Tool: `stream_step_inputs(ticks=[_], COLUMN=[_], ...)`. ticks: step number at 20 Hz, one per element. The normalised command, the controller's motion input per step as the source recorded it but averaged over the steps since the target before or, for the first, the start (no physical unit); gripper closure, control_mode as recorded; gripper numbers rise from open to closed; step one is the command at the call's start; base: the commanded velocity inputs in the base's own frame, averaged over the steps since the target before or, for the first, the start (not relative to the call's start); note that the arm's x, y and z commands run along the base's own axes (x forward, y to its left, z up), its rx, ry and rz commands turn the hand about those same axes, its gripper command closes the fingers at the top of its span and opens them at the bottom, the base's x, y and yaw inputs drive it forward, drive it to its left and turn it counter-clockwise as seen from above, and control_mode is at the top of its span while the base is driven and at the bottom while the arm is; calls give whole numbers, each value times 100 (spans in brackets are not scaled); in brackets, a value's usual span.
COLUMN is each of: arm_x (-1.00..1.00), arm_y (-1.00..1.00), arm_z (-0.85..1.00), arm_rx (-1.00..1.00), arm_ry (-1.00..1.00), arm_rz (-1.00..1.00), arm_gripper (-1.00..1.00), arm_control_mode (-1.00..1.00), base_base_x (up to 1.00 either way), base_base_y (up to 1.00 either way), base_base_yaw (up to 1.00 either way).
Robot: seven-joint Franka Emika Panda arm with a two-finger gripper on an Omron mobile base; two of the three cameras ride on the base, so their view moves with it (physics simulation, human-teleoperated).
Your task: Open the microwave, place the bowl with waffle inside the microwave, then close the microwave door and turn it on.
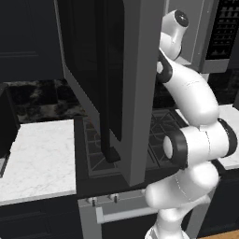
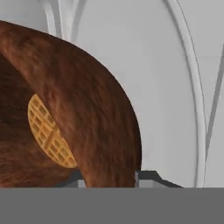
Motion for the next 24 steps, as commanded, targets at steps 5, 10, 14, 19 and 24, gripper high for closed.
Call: stream_step_inputs(ticks=[5, 10, 14, 19, 24], arm_x=[6, -98, -100, -100, -100], arm_y=[30, 17, 9, 0, -16], arm_z=[-12, 0, -5, -5, 22], arm_rx=[-2, -8, -12, -24, -46], arm_ry=[-10, -24, -21, -20, -29], arm_rz=[1, 5, 4, 15, 41], arm_gripper=[-100, -100, -100, -100, -100], arm_control_mode=[-100, -100, -100, -100, -100], base_base_x=[0, 0, 0, 0, 0], base_base_y=[0, 0, 0, 0, 0], base_base_yaw=[0, 0, 0, 0, 0])
